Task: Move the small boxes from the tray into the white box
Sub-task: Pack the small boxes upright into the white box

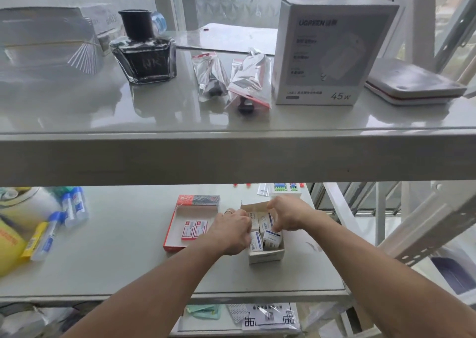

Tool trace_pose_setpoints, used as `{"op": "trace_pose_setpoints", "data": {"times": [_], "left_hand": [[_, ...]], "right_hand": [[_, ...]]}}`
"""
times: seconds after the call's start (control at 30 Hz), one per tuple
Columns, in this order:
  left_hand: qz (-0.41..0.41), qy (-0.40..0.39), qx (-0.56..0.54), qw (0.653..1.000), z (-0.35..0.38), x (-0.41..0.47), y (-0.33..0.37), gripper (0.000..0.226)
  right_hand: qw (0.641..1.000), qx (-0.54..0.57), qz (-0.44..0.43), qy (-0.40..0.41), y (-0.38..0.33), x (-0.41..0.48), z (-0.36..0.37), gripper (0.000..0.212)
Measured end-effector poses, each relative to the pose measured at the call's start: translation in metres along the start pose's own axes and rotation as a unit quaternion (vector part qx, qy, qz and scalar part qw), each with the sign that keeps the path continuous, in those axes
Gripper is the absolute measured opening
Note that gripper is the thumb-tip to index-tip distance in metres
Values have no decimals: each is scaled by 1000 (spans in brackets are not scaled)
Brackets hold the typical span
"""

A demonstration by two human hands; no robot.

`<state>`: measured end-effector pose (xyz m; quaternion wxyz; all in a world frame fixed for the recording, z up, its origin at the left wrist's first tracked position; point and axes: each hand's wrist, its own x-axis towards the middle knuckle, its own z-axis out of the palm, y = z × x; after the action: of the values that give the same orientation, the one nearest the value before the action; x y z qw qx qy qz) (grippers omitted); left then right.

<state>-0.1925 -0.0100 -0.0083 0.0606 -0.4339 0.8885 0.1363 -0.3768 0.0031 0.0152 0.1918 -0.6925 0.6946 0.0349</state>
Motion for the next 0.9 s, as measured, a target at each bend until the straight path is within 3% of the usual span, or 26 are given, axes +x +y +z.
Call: {"op": "trace_pose_setpoints", "data": {"times": [0.17, 0.3, 0.43, 0.6, 0.73, 0.9], "left_hand": [[-1, 1, -7, 1000, 0, -1, 0, 23], [0, 13, -18, 1000, 1, -2, -1, 23], [12, 0, -42, 999, -1, 0, -1, 35], [4, -39, -39, 998, -7, 5, -5, 55], [14, -31, 8, 999, -4, 6, -1, 53], [28, -5, 46, 999, 0, 4, 1, 46]], "right_hand": [[1000, -12, -21, 6, 4, 2, 1, 21], [1000, 24, -11, 1, 6, -1, 4, 25], [994, 85, -19, 62, 4, -6, -8, 25], [996, 61, -54, -47, -6, -20, -9, 36], [997, 31, -64, -18, -4, -19, 0, 13], [997, 22, -78, -16, -1, -19, -6, 9]]}}
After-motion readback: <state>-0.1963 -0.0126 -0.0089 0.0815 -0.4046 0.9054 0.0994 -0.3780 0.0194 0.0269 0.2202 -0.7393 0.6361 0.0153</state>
